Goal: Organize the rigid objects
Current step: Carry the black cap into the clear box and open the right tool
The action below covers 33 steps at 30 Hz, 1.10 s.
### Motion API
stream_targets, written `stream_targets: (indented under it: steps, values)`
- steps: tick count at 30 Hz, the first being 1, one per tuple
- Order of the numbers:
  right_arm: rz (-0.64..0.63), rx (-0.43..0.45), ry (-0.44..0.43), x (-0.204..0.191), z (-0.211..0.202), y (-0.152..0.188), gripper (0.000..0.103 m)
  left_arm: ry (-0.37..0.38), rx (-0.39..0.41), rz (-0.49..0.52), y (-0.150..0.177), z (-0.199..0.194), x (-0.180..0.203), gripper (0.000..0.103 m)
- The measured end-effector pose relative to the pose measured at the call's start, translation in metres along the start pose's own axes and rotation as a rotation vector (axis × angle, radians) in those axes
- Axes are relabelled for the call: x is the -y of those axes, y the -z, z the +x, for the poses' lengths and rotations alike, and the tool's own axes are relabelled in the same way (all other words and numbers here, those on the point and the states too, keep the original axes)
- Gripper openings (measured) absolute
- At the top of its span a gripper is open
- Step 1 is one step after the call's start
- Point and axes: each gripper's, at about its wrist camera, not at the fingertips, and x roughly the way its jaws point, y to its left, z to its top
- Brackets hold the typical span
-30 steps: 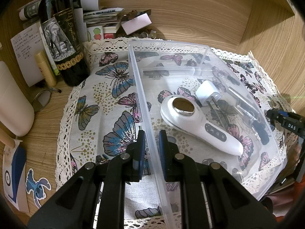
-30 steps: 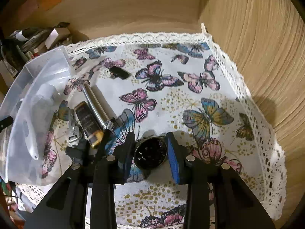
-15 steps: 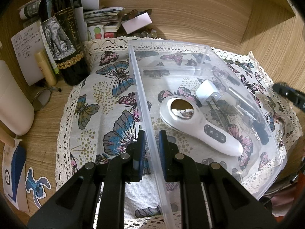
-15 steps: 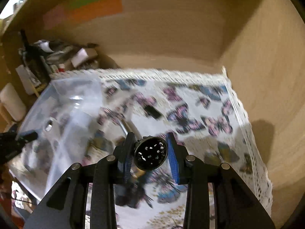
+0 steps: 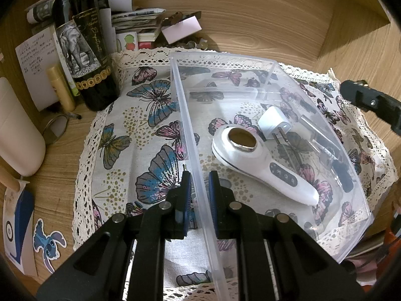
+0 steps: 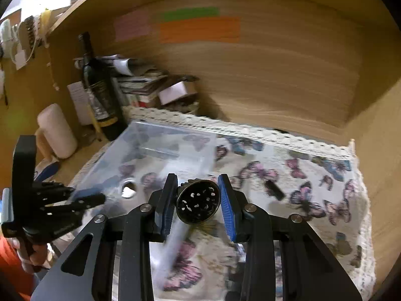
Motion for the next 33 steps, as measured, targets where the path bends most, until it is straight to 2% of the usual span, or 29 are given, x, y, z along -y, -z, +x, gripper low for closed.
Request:
stream_targets:
  steps: [7,20,25,33]
  values:
    - [-0.036,-0.059,-0.066,-0.022,0.024,0.004,0.031,-0.002,0.001,0.002,0.0,0.0,0.0,0.013]
    - [-0.089,-0.139,-0.082,-0.04,0.049,0.013,0.031,-0.001,0.002,0.0,0.0,0.0,0.001,0.014]
    - [-0.09,-0.118,-0.075,-0.038,0.043,0.01,0.038,-0.001,0.002,0.0,0.0,0.0,0.001,0.014]
    - [-0.058,-0.043,-0.013,-0.019,0.017,-0.002,0.039,-0.002,0.002,0.001,0.0,0.0,0.002,0.014]
